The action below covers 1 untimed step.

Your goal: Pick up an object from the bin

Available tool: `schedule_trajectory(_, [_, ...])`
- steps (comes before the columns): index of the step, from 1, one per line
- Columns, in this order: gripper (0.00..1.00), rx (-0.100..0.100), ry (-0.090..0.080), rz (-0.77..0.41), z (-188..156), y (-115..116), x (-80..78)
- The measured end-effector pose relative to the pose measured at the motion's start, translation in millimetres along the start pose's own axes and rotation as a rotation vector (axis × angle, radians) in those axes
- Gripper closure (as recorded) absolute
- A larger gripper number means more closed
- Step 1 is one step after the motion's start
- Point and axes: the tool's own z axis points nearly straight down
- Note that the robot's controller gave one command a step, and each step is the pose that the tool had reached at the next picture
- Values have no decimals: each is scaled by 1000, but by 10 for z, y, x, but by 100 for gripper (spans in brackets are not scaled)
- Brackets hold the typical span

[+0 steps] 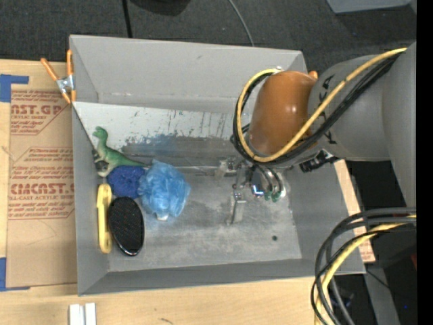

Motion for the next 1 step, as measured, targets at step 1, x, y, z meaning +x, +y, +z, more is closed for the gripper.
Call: schedule_trajectory(1, [0, 0, -7, 0, -47, 0, -17])
